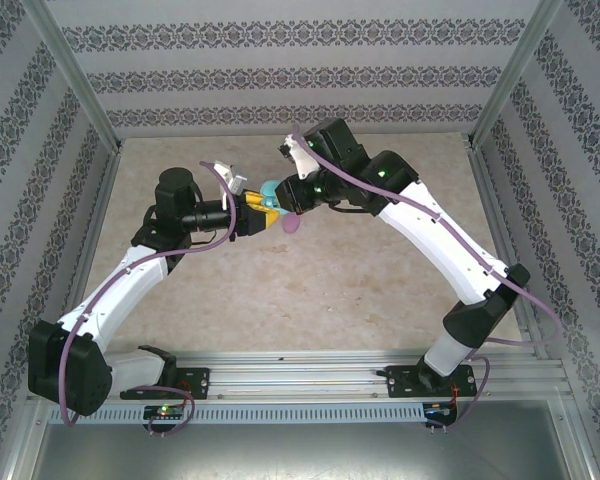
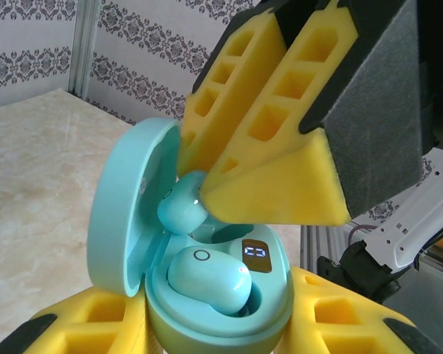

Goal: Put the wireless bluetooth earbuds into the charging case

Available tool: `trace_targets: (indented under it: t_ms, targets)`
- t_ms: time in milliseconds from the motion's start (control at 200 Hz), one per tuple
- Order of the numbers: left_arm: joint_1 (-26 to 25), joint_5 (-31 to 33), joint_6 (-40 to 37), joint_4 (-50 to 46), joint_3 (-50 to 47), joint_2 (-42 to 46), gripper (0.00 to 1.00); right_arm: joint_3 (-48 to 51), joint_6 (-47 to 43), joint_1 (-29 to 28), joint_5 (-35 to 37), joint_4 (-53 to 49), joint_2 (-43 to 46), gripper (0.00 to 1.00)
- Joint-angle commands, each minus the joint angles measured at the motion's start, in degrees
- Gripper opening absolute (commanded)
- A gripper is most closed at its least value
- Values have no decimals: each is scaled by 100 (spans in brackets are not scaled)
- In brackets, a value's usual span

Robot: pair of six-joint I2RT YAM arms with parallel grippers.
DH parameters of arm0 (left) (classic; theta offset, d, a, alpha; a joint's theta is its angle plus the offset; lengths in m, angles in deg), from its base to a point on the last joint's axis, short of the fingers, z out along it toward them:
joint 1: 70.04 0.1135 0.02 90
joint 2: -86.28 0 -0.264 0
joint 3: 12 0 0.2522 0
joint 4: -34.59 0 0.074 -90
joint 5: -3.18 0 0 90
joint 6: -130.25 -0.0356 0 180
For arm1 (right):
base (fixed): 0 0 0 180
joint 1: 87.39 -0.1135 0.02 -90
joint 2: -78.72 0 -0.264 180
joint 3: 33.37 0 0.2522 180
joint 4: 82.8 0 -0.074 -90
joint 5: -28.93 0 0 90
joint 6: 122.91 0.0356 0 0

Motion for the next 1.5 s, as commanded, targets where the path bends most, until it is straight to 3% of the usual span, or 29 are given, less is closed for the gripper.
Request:
trace_targets:
  t_ms: [0,430,1029,1414,1494]
  targets:
    - [9,-130,25,417,51,178,7,223,103,-61,10,-12,141,21]
    - [5,-121,73,472,48,175,7,394,239,-66,-77,40,299,21]
    - [4,-112,-4,439,58,177,8,-219,306,-72,-88,-630,156,19]
    - [5,-116,-29,408,93,152,8,-338,271,-88,-258,-763,-98,21]
    - [-1,-121,-33,391,107,142,8,-393,271,-87,-274,-803,-149,25]
